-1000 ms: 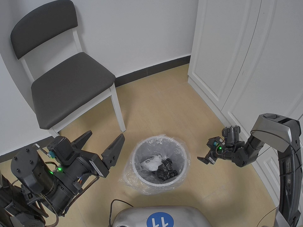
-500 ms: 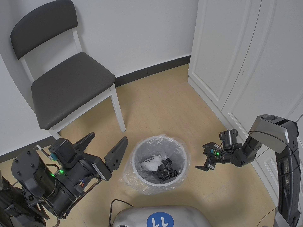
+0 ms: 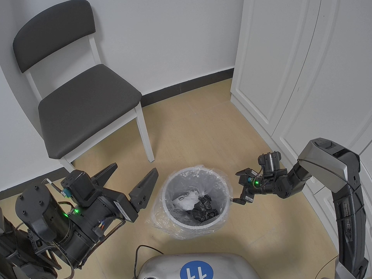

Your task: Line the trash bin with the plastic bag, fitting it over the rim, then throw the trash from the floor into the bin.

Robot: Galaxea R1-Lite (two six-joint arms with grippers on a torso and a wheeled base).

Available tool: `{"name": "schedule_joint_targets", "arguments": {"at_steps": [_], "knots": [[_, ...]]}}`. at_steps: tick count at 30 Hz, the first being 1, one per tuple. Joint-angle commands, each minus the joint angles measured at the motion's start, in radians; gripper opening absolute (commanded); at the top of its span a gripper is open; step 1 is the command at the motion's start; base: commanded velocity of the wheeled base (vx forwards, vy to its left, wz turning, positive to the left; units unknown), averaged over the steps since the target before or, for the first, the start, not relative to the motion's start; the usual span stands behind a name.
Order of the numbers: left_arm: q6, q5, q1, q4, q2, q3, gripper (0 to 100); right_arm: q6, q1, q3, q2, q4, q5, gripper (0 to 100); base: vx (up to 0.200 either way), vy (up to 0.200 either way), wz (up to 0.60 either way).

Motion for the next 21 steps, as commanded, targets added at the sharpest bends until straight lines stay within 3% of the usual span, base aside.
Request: {"name": "schedule_joint_targets", "arguments": {"at_steps": [1,7,8,21], "knots": [[-0.001,0.0,0.001,0.0,0.004,0.001,100,0.0,0.015,-0.039,0.047,0.005,0.003,100,0.0,0.0,0.0],[-0.001,0.0,-0.001,0.0,0.017,0.003,100,-0.002,0.015,-0.064,0.05,0.063,0.024,100,0.0,0.0,0.0],[-0.001,0.0,-0.001,0.0,0.017,0.001,100,0.0,0.015,-0.067,0.051,0.064,0.032,0,0.0,0.0,0.0],[-0.001,0.0,-0.001,0.0,0.017,0.004,100,0.036,0.008,-0.102,0.062,0.067,0.066,0,0.0,0.0,0.0]]}}
